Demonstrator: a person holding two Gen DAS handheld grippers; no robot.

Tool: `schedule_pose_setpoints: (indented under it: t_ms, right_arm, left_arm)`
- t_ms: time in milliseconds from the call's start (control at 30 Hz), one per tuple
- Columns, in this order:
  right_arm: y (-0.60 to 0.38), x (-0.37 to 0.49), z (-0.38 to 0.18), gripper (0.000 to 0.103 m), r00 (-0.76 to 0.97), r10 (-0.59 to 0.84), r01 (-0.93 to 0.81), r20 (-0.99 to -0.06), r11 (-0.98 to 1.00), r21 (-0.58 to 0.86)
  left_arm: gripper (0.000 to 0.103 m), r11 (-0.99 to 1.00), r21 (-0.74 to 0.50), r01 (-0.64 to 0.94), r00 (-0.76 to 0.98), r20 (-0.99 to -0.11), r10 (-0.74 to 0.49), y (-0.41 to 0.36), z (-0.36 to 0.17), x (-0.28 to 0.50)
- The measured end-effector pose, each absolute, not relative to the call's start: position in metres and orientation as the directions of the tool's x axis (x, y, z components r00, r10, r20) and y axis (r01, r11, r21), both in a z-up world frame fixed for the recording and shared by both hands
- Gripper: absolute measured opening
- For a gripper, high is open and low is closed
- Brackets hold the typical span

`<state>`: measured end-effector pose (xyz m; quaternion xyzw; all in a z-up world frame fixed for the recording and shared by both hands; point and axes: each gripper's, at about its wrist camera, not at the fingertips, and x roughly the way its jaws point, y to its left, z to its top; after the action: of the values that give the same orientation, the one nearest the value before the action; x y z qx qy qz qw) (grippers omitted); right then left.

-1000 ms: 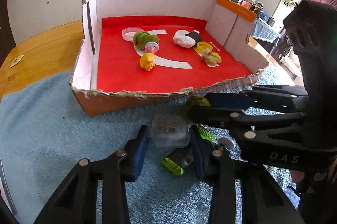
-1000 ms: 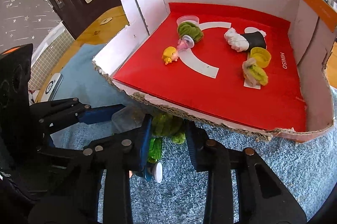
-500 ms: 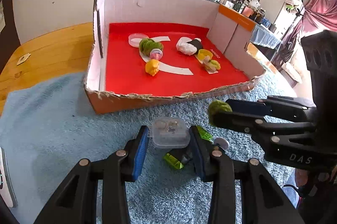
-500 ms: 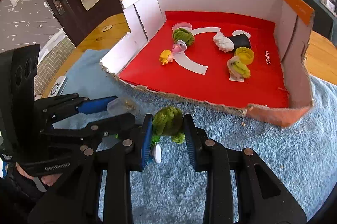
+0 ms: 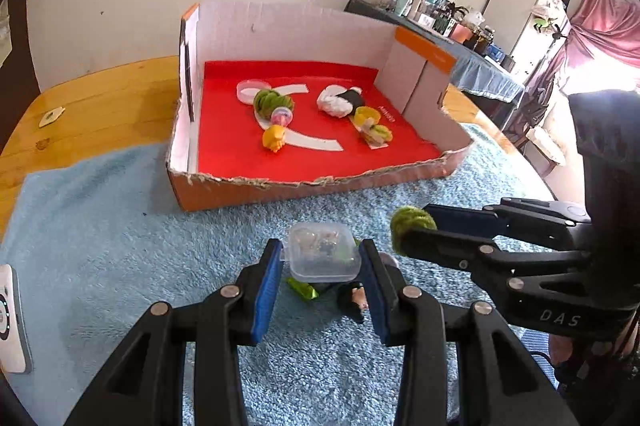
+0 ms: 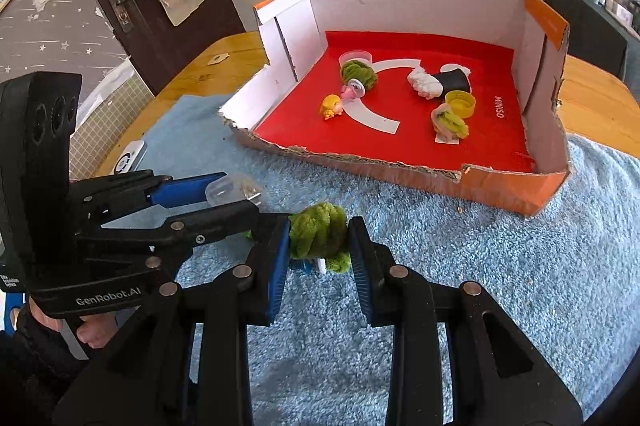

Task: Organize objects
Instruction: 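Lift the container and yarn ball and carry both over the box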

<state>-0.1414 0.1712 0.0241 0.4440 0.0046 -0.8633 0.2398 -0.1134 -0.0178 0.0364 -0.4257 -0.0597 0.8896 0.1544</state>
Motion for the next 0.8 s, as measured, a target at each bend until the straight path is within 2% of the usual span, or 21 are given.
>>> schedule_pose_setpoints:
  t_ms: [800]
  right_arm:
    - [0.181,-0.150,0.074,0.028,-0.576,-0.441,0.429,-0.688,-0.880,0.205]
  left_arm:
    - [0.041,-0.945,-0.221,-0.239,-0.659,-0.678,0.326,-0.012,0.079,-0.132]
